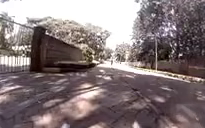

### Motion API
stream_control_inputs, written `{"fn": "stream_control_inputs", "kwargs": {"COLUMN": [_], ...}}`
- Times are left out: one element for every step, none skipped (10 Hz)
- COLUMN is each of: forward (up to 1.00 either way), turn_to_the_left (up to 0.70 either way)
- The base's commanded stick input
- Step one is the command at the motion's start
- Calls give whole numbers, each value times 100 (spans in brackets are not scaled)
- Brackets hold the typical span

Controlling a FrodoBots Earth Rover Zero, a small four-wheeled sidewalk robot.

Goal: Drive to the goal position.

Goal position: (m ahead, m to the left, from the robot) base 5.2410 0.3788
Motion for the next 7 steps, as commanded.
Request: {"fn": "stream_control_inputs", "kwargs": {"forward": [70,70,70,70,70,70,70], "turn_to_the_left": [0,0,0,0,0,0,0]}}
